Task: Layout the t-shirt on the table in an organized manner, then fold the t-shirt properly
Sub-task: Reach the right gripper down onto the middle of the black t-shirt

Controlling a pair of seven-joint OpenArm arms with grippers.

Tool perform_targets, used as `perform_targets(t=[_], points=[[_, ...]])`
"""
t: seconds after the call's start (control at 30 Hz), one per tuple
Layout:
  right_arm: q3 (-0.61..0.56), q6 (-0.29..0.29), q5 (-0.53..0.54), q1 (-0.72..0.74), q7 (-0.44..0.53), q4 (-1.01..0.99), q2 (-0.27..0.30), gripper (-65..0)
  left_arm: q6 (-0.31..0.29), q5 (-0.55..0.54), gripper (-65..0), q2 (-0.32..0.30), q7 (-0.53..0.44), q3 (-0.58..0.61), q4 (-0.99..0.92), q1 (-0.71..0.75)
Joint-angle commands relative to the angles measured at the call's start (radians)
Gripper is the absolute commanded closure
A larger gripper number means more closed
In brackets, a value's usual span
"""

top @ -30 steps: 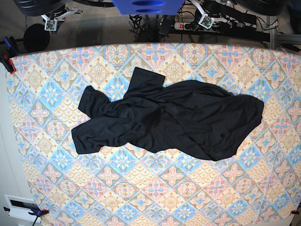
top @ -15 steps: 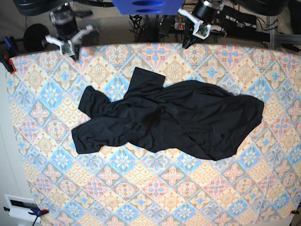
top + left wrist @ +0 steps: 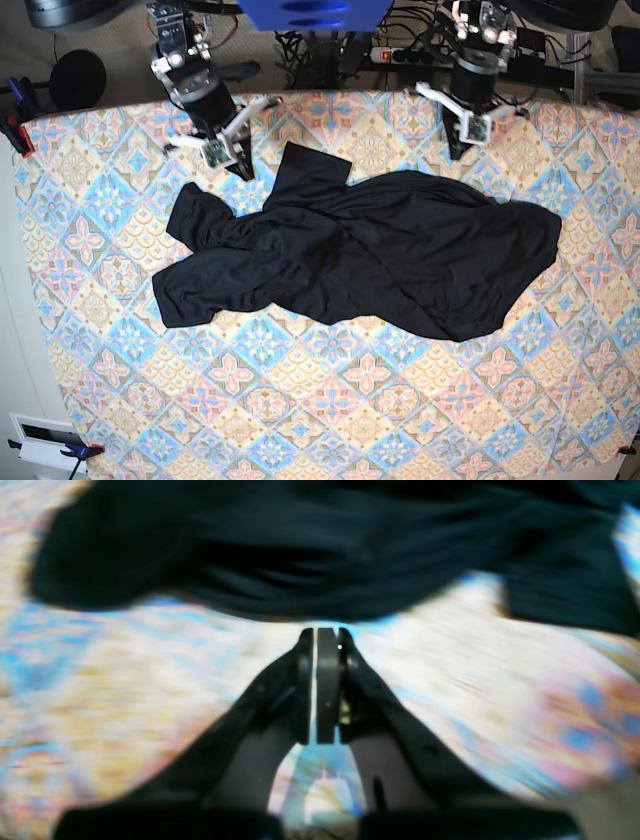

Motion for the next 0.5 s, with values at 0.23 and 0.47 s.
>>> perform_targets(t=[0.23,0.47], points=[[-0.113,-0.001,0.003,0.088,0.004,0.022,0.002,-0.3,-0.002,-0.008,-0.2,-0.100,-0.018,-0.074,0.016,-0.040],[-0.255,-0.004,0.003,0.342,-0.202,0.012,-0.003,-4.8,-0.002,-0.077,-0.2,-0.100,-0.018,-0.117,0.015,-0.040]])
